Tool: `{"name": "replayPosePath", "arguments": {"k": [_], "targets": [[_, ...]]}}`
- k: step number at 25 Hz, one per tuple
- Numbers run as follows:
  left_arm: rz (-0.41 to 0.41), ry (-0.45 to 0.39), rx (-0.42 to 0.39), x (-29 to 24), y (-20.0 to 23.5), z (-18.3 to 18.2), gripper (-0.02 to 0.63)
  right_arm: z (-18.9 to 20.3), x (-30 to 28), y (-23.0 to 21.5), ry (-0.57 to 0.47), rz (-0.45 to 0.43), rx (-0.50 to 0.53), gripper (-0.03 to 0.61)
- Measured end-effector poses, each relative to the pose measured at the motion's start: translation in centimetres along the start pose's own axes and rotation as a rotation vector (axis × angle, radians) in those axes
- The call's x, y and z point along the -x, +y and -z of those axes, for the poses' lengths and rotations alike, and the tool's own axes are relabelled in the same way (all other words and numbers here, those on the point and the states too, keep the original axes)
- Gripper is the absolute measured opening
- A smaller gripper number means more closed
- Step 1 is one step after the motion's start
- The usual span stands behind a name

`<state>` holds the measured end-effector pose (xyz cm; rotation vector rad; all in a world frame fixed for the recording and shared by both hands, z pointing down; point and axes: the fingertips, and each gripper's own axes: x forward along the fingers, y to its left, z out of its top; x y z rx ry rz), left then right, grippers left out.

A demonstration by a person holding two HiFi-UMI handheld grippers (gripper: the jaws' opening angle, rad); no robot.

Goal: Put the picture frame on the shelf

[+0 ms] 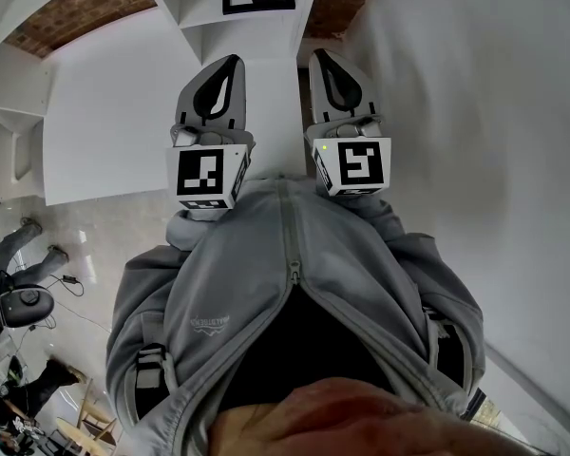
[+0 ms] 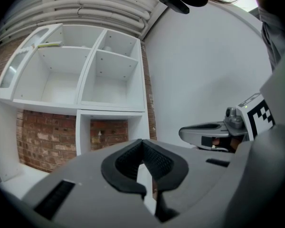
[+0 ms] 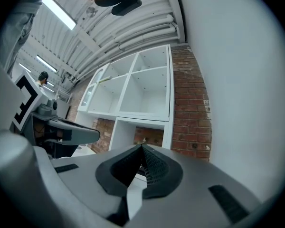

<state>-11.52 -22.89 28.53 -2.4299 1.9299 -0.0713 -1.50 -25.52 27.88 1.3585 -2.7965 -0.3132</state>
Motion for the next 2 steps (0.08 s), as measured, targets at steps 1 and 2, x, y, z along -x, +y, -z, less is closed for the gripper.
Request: {"name": "replayPosePath", "arguments": {"k": [1,2], "targets": [[0.002,0.0,0.0,-0.03,0.04,0.04,0.008,0.05,-0.09,0.03,0.0,0.001,-0.001,0.026],[0.003,0.0,0.0,-0.07,0.09,0.08,0.008,0.09,-0.2,0.05,0.0,0.002,-0.002,0.028]]}}
